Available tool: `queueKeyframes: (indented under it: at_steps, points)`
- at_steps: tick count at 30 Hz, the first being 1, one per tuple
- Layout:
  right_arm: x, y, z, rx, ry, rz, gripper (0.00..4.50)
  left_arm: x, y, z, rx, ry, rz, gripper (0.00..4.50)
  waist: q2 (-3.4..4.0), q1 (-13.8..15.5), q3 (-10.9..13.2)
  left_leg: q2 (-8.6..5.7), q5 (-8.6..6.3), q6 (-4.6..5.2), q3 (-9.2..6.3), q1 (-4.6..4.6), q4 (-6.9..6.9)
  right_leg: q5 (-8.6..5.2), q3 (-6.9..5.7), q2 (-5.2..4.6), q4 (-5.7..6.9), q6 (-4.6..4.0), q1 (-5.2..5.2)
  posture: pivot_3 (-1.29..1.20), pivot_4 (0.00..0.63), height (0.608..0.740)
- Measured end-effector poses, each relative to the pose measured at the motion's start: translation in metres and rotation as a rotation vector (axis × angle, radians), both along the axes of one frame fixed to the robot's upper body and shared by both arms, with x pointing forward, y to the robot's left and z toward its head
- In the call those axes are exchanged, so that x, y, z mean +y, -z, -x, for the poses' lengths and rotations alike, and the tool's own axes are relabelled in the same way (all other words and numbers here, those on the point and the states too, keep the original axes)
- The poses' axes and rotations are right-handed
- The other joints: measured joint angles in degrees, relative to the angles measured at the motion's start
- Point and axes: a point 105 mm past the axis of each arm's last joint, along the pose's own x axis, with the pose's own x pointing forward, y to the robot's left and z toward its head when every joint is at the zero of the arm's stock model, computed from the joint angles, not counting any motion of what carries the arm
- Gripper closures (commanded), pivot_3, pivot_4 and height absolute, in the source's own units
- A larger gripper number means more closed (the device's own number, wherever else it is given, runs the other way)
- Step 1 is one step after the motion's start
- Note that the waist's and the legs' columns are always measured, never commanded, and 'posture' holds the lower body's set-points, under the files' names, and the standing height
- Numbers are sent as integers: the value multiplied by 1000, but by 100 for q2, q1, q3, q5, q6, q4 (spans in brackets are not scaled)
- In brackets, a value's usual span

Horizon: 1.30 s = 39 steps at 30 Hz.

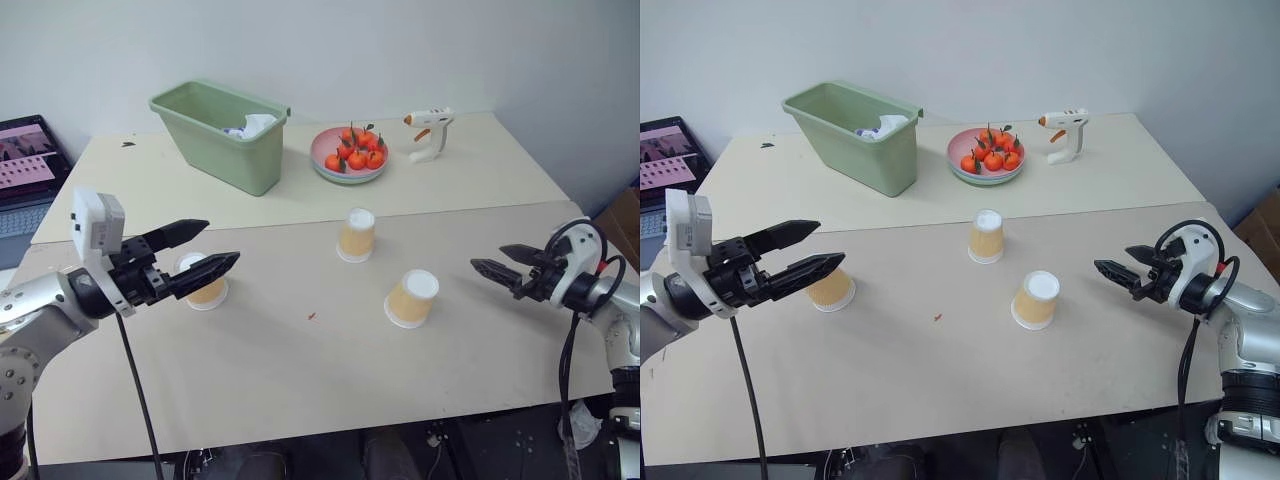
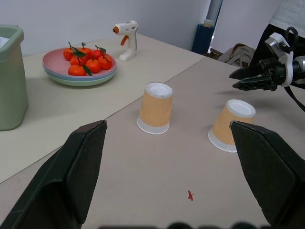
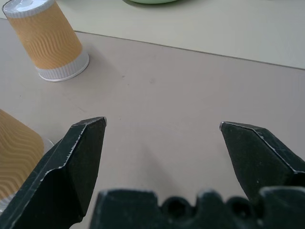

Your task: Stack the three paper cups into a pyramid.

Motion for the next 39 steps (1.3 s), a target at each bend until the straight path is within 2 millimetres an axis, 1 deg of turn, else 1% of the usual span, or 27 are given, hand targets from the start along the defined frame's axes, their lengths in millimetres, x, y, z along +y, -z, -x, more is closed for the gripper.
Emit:
queueKeyframes:
  at_steps: [1,3,4,5,6,7,8,9,11,13,17,21,25,31,34,39]
  points:
    - [0,0,0,0,0,0,0,0,0,0,0,0,0,95,0,0,0,0,0,0,0,0,0,0,0,0,0,0,0,0,150,725]
    - [-2,4,15,29,-18,48,0,-13,6,-5,3,47,-52,95,11,90,1,-6,0,0,-8,-4,-1,-5,-7,-3,-1,5,5,0,150,725]
    - [4,9,30,58,-62,78,0,-33,26,-9,26,125,-141,95,22,193,-3,-9,-1,1,-9,-2,-1,-7,-8,-5,-1,8,8,0,150,725]
    - [15,11,38,68,-111,83,0,-46,45,-9,66,183,-191,95,24,207,-4,-13,-1,1,-7,-1,1,-8,-5,-7,-6,9,11,0,150,725]
    - [22,12,44,73,-139,99,0,-60,64,-8,103,241,-220,95,25,194,-3,-19,-2,2,-1,-12,3,-7,3,-12,-3,11,8,0,150,725]
    - [27,13,49,76,-155,109,0,-70,78,-10,131,278,-228,95,16,182,3,-19,-3,4,-1,-15,8,-6,4,-13,-6,12,4,0,150,725]
    - [31,13,52,78,-165,112,0,-75,86,-14,141,293,-236,95,3,157,11,-18,-3,4,-1,-21,11,-6,4,-13,-6,12,0,0,150,725]
    - [35,13,56,77,-175,119,0,-78,88,-19,132,295,-245,95,-9,134,18,-14,-2,4,-1,-24,12,-4,2,-11,-5,10,-4,0,150,725]
    - [40,13,60,75,-187,131,0,-81,84,-26,94,294,-263,95,-14,109,20,-11,-2,3,-1,-30,10,-4,1,-10,-1,9,-3,0,150,725]
    - [43,14,64,81,-191,129,0,-84,80,-28,63,311,-268,95,-10,113,19,-11,-2,4,-1,-36,8,-5,1,-10,0,10,1,0,150,725]
    - [50,18,75,106,-209,106,0,-92,88,-27,73,352,-268,95,-11,149,20,-13,-2,4,-2,-23,12,-5,0,-10,-1,10,-4,0,150,725]
    - [58,18,77,90,-221,86,0,-100,89,-29,72,372,-250,95,-12,166,20,-13,-2,4,-3,-22,16,-5,0,-10,-1,10,-2,0,150,725]
    - [65,16,72,75,-232,75,0,-103,83,-29,51,385,-246,95,-12,149,20,-13,-2,4,-3,-16,15,-5,0,-10,1,10,-2,0,150,725]
    - [69,15,58,63,-244,55,0,-106,77,-25,29,394,-249,95,-12,168,21,-13,-2,4,-3,-17,15,-5,0,-10,0,10,-2,0,150,725]
    - [79,13,48,44,-273,30,0,-103,73,-27,17,373,-246,95,-12,142,21,-12,-2,4,-3,-14,15,-4,0,-10,1,9,-2,0,150,725]
    - [95,15,37,34,-334,16,0,-99,70,-27,15,345,-243,95,-12,158,21,-13,-2,4,-4,-13,16,-4,0,-10,1,9,-2,0,150,725]
